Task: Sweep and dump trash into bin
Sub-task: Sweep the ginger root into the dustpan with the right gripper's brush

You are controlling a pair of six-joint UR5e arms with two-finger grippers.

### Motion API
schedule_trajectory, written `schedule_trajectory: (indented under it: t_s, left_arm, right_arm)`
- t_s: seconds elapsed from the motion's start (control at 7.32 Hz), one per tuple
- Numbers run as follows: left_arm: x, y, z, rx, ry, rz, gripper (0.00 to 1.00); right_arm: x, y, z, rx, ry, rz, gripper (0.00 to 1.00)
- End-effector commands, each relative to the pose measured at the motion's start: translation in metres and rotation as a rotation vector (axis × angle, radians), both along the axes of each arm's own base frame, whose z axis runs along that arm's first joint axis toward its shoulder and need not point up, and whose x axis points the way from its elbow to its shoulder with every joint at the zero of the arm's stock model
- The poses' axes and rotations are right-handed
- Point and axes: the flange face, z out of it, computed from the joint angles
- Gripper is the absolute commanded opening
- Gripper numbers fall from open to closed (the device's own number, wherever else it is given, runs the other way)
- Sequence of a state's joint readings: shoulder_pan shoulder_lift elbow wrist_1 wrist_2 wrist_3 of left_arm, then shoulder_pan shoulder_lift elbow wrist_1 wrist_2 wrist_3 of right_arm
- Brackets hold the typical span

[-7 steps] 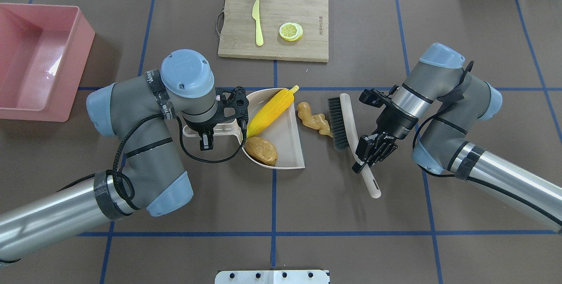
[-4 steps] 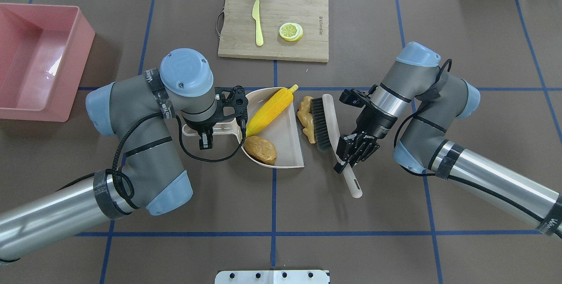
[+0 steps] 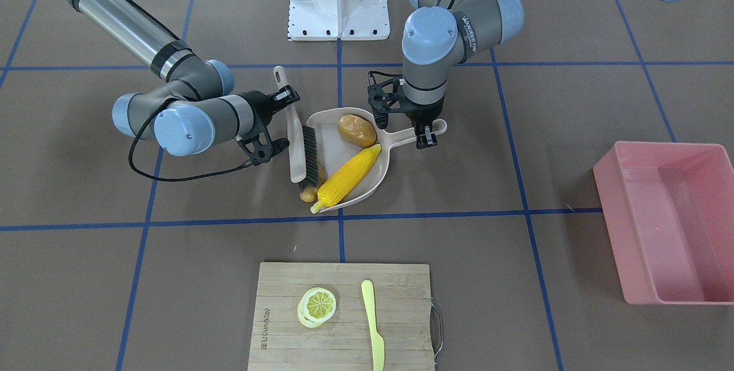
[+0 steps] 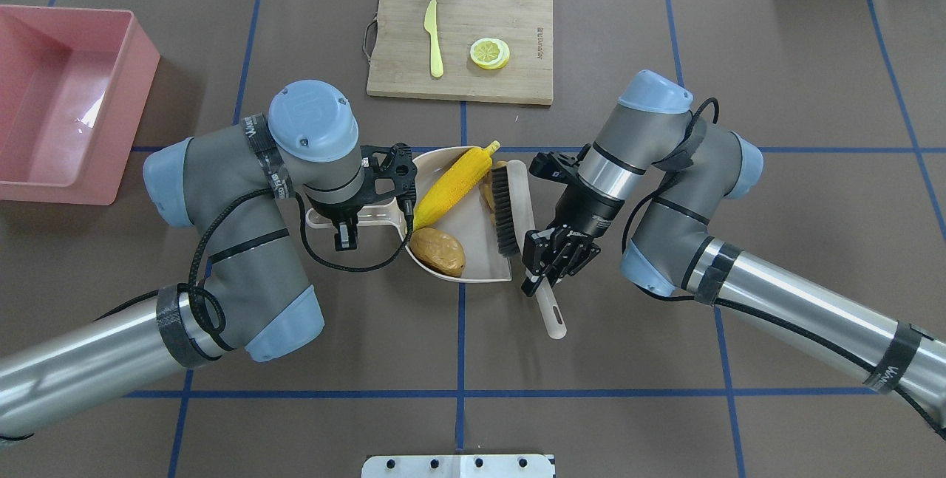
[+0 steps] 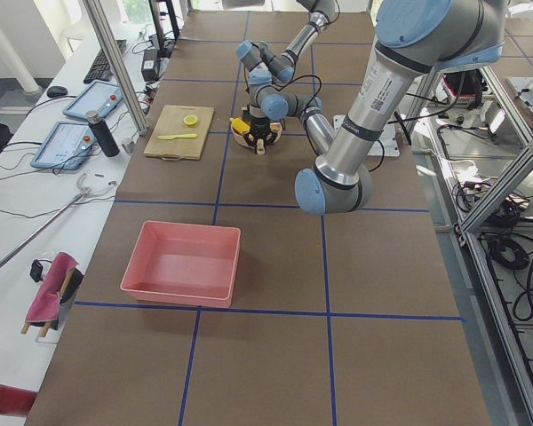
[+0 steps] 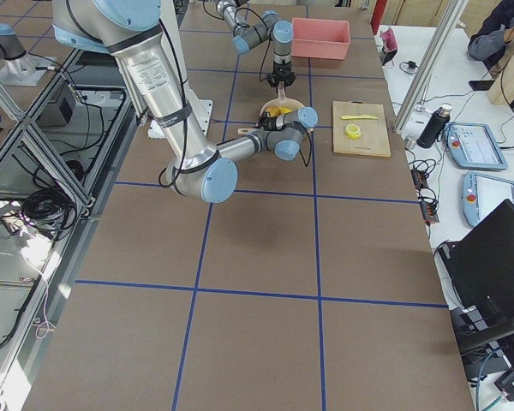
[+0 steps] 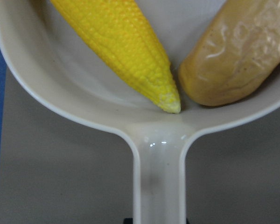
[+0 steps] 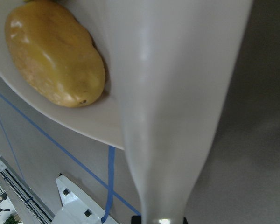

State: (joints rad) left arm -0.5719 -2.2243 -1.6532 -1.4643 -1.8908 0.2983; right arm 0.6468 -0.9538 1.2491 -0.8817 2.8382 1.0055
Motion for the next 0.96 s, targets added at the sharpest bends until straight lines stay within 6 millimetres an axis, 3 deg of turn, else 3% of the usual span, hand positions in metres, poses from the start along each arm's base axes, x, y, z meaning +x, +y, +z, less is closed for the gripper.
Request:
schedule_trajectory:
  t_s: [0.0, 0.55, 0.82]
  left_arm:
    - [0.000, 0.000, 0.001, -0.003, -0.001, -0.002, 0.00]
    - [-0.002, 0.000, -0.001, 0.000, 0.006, -0.006, 0.00]
    - [-0.004, -0.001, -0.003, 0.005, 0.014, -0.009, 0.00]
  right_arm:
    - [-0.011, 0.009, -0.019, -0.016, 0.013, 0.005, 0.00]
    - [0.005, 0.020, -0.040, -0.062, 0.025, 0.016, 0.00]
    - [0.023, 0.023, -0.046, -0.079, 0.024, 0.027, 0.00]
